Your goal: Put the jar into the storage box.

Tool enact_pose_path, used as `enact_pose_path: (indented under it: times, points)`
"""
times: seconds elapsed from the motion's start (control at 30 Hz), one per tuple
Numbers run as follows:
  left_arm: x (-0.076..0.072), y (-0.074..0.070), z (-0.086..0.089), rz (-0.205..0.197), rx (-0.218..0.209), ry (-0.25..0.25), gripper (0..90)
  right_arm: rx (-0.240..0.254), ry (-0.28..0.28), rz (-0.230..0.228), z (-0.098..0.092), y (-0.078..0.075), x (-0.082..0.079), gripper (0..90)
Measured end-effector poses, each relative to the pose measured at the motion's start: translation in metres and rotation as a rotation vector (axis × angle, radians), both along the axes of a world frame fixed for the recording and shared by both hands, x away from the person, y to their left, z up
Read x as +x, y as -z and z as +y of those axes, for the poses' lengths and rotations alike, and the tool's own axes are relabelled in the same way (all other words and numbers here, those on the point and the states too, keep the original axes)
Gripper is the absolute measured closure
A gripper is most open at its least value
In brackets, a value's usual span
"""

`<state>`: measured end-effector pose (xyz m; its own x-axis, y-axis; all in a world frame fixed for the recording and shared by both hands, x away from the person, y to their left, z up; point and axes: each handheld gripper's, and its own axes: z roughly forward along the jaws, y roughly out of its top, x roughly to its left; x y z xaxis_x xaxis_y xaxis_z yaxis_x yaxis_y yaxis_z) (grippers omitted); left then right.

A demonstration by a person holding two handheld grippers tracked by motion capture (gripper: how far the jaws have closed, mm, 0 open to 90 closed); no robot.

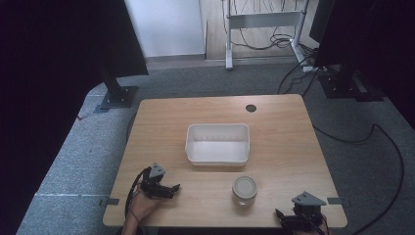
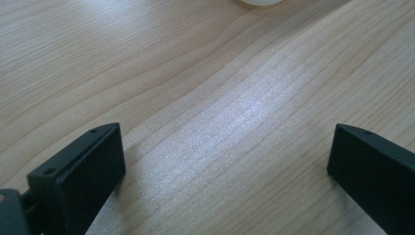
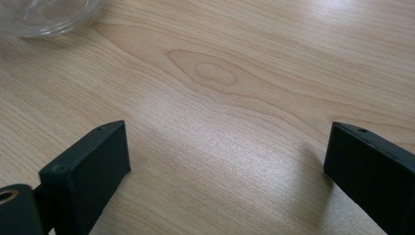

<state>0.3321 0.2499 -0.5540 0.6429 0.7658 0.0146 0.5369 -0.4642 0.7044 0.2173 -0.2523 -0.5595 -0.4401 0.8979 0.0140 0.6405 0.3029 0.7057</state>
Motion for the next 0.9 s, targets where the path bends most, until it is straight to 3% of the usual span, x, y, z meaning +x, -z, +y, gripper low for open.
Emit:
enact_pose_path:
  times: [0.9]
  points:
    - [0.0003, -0.0001, 0.0013, 0.001, 0.0, -0.041, 0.6, -0.003, -0.01, 0.009, 0.0009, 0.0001, 0.0007, 0.3]
